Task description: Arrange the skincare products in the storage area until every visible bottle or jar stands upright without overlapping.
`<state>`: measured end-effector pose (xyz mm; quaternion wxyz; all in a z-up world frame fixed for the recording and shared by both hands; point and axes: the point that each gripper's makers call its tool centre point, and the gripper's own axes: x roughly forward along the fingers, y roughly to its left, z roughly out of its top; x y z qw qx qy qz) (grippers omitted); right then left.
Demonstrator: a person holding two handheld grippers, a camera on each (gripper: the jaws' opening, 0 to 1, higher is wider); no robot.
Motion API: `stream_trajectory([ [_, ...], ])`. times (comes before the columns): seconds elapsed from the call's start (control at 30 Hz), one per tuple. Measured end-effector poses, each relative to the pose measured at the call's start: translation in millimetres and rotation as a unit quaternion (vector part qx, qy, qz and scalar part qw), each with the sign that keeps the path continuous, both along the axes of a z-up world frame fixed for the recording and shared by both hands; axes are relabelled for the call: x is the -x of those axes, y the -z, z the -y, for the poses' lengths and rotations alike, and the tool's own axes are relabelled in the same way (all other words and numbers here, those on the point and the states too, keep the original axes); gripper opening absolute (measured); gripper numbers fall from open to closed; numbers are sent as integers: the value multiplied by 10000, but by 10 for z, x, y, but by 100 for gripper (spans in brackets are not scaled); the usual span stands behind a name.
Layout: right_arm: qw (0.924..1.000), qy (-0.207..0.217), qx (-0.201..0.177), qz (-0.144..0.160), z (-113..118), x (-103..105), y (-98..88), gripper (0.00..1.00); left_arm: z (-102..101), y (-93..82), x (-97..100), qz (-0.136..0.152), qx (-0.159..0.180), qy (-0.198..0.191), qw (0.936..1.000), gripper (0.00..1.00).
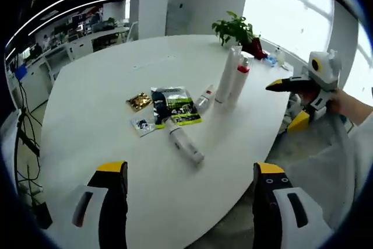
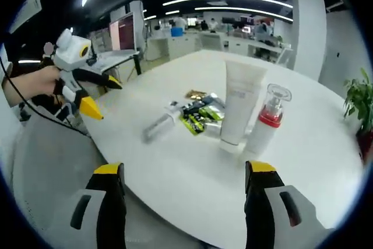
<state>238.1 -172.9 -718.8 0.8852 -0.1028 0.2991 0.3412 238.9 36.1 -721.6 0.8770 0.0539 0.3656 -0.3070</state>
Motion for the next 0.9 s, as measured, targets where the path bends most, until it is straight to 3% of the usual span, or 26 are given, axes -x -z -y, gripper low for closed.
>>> stream_trajectory([
  [0.33,10000,-16,0,-31,-4,5,14,84,-19,102,113,-180,-1,-70,9998,82],
  [0.9,10000,-1,83,-47,8,15,40,84,38,159,34,-235,54,-16,9997,80],
])
